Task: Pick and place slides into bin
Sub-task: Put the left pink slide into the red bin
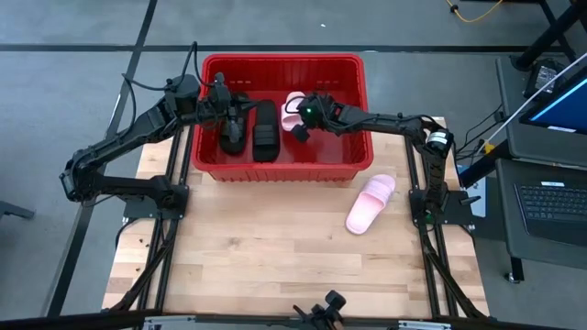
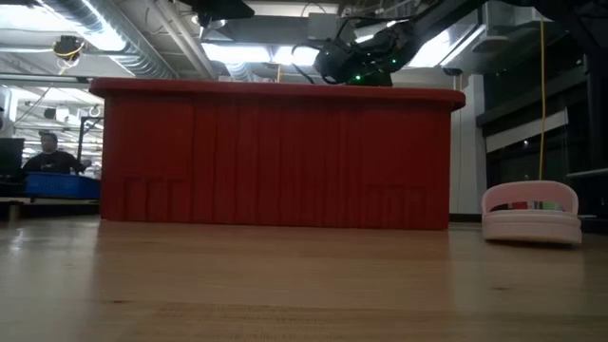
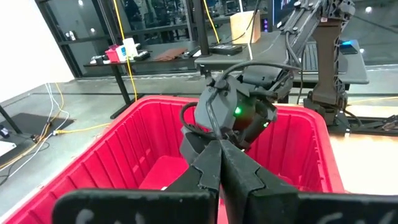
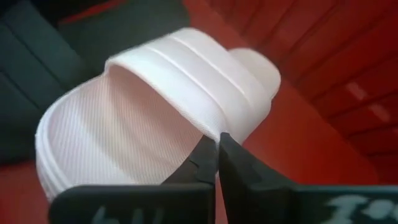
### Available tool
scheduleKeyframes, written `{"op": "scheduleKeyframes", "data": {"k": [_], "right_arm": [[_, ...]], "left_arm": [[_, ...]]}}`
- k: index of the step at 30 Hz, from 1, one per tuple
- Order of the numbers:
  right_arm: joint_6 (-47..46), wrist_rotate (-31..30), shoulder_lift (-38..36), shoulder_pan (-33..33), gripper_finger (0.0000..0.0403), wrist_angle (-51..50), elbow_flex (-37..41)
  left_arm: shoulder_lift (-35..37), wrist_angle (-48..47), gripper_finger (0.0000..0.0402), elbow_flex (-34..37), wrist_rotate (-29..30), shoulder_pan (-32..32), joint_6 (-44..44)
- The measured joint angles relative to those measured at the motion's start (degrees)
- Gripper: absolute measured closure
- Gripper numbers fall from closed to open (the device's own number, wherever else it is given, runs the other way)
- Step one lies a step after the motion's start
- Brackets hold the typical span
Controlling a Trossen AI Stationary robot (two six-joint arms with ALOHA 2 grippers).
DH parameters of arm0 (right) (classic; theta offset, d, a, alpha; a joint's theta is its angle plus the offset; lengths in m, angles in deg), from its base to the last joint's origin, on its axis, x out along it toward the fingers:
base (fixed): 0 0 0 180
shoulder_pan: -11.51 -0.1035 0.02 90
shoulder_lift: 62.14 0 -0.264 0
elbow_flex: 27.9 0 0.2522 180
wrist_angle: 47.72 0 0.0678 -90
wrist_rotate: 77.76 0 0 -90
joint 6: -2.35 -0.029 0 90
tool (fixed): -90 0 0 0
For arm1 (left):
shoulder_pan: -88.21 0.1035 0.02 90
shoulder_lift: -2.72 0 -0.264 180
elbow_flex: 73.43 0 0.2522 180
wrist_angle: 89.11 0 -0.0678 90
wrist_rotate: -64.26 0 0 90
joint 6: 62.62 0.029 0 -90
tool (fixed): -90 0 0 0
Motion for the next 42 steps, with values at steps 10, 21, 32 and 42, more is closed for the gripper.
{"op": "scheduleKeyframes", "data": {"k": [10,21,32,42], "right_arm": [[-0.1,1.1,0.1,0.0,0.036,-3.0,0.0],[1.6,3.0,0.1,0.0,0.0357,-3.6,0.0],[1.3,6.8,0.1,0.0,0.0319,-4.0,0.0],[0.0,6.9,0.1,0.0,0.0265,-6.7,0.0]], "left_arm": [[0.0,0.0,0.0399,0.0,0.0,0.0,-0.2],[0.0,-0.1,0.04,0.0,-2.6,0.0,-1.0],[0.0,-0.1,0.0399,0.0,-3.4,0.0,-1.6],[0.0,-0.1,0.0399,0.0,-3.4,0.0,-2.1]]}}
